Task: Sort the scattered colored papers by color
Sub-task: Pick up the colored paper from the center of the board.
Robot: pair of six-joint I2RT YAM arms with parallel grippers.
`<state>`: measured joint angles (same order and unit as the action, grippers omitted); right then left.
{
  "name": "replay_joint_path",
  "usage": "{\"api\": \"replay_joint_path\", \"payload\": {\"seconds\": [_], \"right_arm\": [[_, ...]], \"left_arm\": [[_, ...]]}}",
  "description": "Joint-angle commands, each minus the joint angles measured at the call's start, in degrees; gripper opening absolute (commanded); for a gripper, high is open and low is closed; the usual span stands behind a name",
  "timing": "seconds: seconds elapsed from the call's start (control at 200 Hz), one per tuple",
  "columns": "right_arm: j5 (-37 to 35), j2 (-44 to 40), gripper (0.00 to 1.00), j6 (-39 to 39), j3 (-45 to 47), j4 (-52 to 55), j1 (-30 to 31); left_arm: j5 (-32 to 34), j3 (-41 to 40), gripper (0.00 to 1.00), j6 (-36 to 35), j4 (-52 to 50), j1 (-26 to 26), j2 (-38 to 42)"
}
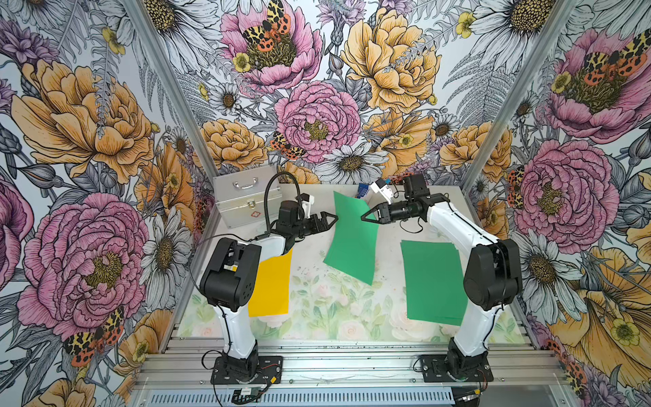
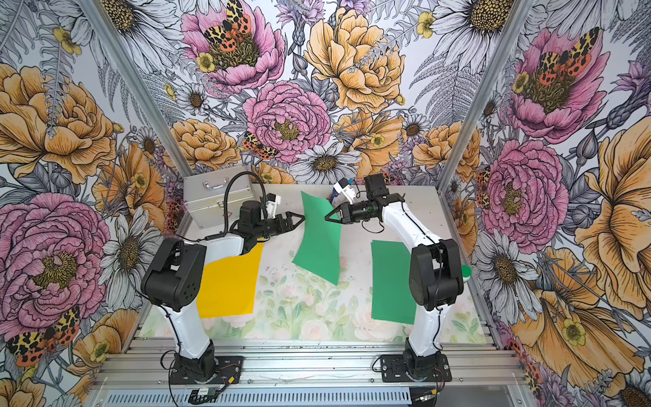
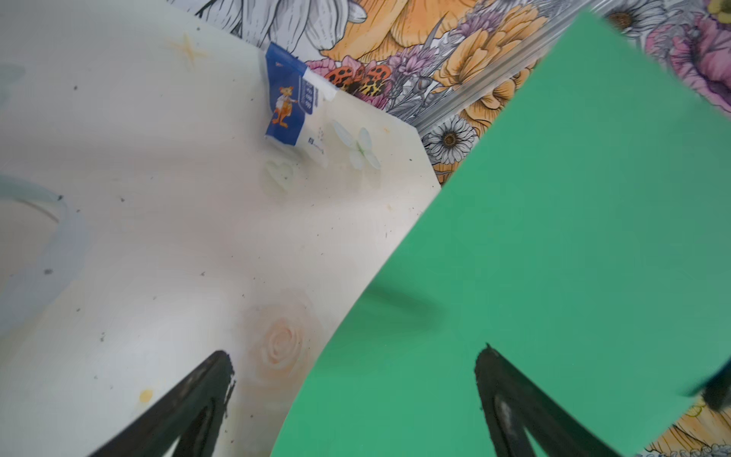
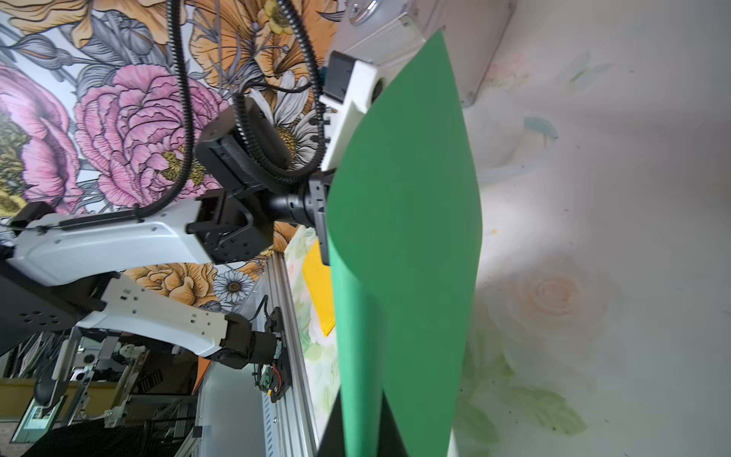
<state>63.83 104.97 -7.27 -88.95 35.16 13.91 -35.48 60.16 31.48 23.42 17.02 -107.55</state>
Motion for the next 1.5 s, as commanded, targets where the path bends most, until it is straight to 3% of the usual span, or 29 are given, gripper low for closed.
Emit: {"api": "replay_joint_path", "payload": {"seconds": [0.0,0.14,0.24,0.37,0.681,1.021,1.226,1.276,1.381,1.496], "right_arm": [[5.9,-2.2,0.1,2.6,1.0,0.5,0.7],[5.1,-3.3,0.11,2.4,1.3,0.5,1.2],[3.3,-3.5,0.11,2.1,1.1,0.6,1.0],[3.1,-2.9,0.12,1.7,0.7,0.4,0.4],[2.6,-2.2,0.12,1.2,-0.3,0.4,-0.8],[3.0,-2.8,0.12,1.1,0.1,0.5,-1.1],[1.7,-2.7,0.13,0.9,0.0,0.5,-1.2],[0.7,-2.6,0.2,0.6,-0.1,0.5,-1.2],[-5.1,-1.9,0.48,-1.3,-0.7,0.6,-1.9],[-15.8,-1.1,0.6,-4.4,-1.1,0.6,-3.2]], "left_arm": [[-4.4,-2.5,0.98,-0.8,13.0,-0.3,0.5],[-10.2,-3.5,0.94,5.6,24.6,0.0,-0.9],[-12.0,-5.3,0.79,10.4,32.9,0.1,-1.1],[-15.3,-6.2,0.5,18.7,43.3,-0.5,-2.7],[-16.4,-8.6,0.23,19.4,43.9,-0.8,-2.0],[-12.7,-9.3,0.0,9.6,29.5,0.2,2.7],[-9.1,-8.8,0.0,3.7,18.6,0.9,8.7],[-7.8,-8.4,0.0,2.2,15.0,1.0,10.0],[-4.8,-6.5,0.0,-2.6,4.4,1.7,12.9],[-0.4,-3.5,0.0,-8.2,-8.0,3.0,15.6]]}}
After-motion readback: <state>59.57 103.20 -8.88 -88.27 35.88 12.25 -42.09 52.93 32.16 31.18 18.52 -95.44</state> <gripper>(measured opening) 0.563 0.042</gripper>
